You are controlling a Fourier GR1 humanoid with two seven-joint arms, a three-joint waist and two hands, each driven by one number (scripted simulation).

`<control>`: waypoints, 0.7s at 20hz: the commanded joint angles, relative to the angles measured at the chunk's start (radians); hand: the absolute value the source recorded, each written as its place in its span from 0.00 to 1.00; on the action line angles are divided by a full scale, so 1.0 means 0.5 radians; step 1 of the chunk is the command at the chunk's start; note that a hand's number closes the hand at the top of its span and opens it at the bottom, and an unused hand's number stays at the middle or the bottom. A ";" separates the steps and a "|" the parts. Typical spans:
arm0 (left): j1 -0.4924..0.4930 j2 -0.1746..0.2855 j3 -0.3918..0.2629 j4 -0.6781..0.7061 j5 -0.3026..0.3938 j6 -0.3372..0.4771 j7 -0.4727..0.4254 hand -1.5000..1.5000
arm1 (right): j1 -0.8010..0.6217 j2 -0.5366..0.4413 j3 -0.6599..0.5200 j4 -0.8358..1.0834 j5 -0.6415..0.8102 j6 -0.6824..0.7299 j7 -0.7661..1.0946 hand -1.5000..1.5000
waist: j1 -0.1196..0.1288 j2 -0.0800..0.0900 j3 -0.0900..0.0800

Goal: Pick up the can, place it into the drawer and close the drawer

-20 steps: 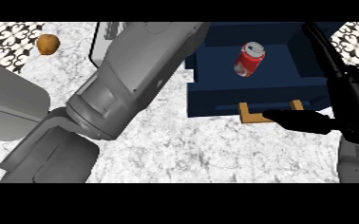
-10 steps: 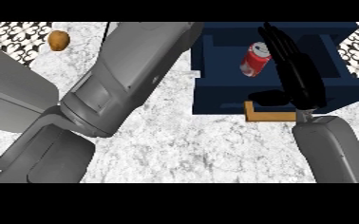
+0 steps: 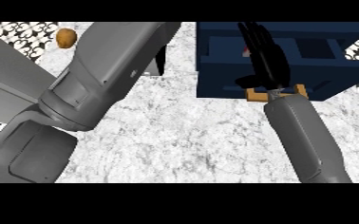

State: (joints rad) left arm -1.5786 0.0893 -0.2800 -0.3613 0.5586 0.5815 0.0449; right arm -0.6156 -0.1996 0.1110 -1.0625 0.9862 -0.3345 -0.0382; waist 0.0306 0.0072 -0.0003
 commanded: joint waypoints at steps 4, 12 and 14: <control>0.096 0.060 -0.014 -0.148 -0.042 0.025 0.109 0.00 | -0.366 0.072 -0.159 0.634 0.133 -0.441 -0.045 0.00 | 0.051 0.005 0.003; 0.257 0.270 -0.046 -0.395 -0.079 -0.095 0.227 0.00 | -0.723 0.051 -0.284 1.107 0.179 -0.671 -0.075 0.00 | 0.126 0.014 0.003; 0.311 0.305 -0.060 -0.457 -0.079 -0.144 0.274 0.00 | -0.874 -0.003 -0.327 1.173 0.164 -0.610 -0.055 0.00 | 0.135 0.012 0.002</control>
State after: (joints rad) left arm -1.4590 0.1978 -0.3031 -0.5418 0.5220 0.5473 0.1467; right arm -0.9562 -0.1752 -0.0188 -0.5621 1.0701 -0.6204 -0.0549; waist 0.0816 0.0122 0.0013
